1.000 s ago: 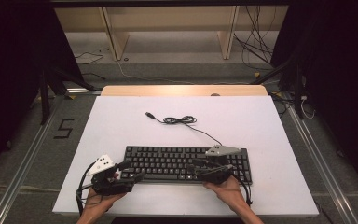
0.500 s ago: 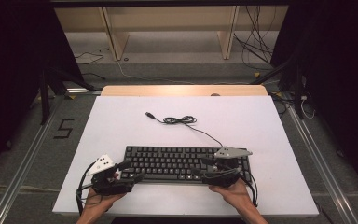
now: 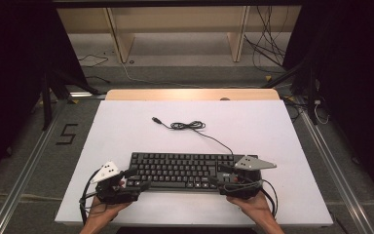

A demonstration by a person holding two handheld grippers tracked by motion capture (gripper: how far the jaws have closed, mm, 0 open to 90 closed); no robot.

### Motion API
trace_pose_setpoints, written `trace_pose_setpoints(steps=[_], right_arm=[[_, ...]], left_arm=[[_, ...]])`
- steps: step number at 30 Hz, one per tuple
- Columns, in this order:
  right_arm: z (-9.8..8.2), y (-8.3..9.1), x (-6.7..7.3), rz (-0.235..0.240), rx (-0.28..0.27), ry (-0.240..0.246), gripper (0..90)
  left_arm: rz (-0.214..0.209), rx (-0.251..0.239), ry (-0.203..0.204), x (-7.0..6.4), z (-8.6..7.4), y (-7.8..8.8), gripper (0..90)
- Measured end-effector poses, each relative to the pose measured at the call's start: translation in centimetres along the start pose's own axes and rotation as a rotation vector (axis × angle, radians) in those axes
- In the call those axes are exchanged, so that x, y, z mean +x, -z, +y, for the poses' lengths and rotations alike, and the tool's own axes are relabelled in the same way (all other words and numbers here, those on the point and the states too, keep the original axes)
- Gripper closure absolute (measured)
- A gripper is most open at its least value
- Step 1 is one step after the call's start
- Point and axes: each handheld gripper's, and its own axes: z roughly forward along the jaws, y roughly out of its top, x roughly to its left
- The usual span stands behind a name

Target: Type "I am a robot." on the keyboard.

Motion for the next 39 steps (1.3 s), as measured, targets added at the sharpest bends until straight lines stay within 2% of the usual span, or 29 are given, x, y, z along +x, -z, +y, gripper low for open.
trace_pose_setpoints(steps=[15,22,39], right_arm=[[-1.3,2.3,-0.5,-0.035,-0.039,0.009,32.7],[-2.0,3.3,-0.9,-0.055,-0.058,-0.001,31.1],[-2.4,4.0,-1.0,-0.07,-0.076,-0.006,29.8]], left_arm=[[-0.012,0.001,0.002,-0.3,0.0,0.0,23.7],[-0.022,0.0,0.008,-0.3,0.0,0.0,23.3],[-0.025,0.0,0.006,-0.3,0.0,0.0,23.0]])
